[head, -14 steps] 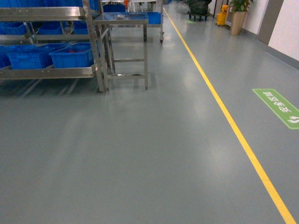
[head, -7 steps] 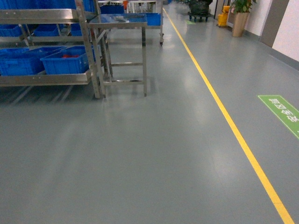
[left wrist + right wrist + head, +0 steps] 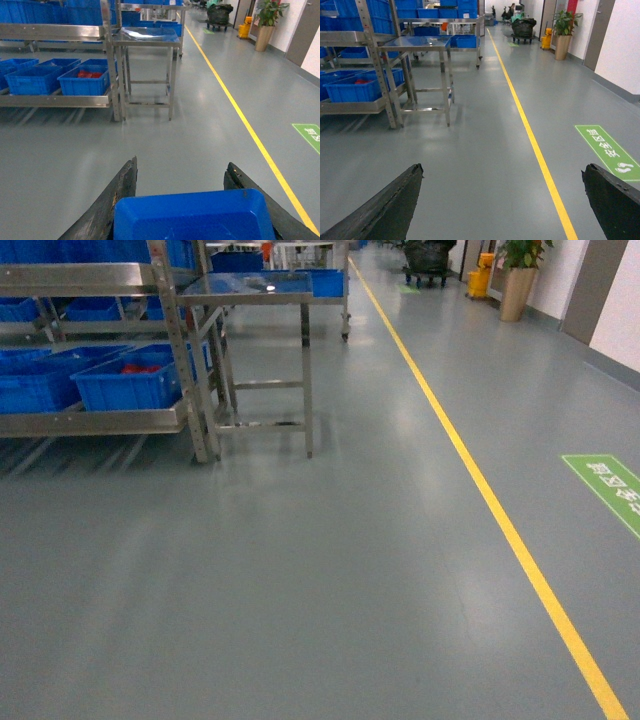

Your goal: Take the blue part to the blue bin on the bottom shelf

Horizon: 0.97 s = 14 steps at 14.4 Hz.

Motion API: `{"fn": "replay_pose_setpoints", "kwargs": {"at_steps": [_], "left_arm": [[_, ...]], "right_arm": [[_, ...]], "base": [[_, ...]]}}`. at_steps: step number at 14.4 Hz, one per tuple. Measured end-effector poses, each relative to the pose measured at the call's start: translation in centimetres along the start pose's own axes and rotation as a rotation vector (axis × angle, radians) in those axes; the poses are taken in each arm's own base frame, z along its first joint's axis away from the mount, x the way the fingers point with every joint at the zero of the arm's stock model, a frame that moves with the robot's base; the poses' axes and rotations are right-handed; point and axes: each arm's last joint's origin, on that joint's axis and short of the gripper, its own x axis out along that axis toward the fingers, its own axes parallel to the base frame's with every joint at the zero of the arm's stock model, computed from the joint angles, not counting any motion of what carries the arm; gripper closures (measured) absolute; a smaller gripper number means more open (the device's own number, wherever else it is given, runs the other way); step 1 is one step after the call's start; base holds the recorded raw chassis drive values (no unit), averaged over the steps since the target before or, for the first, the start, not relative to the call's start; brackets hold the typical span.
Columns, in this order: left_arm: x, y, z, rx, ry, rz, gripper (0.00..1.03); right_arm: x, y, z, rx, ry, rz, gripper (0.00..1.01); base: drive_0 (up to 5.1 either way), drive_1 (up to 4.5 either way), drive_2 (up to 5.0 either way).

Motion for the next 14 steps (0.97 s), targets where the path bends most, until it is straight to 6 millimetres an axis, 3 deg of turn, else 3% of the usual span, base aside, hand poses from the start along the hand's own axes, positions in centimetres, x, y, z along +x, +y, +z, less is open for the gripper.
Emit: {"fn": "replay_pose_setpoints", "kwargs": {"at_steps": [14], "left_arm": [[-0.01,0.01,-0.02,0.001,0.002,0.001,0.59]], "right_arm": [[0.00,0.00,0.01,0.000,-0.002,0.000,0.03]], "base": [[0.0,4.18,-4.2]]}}
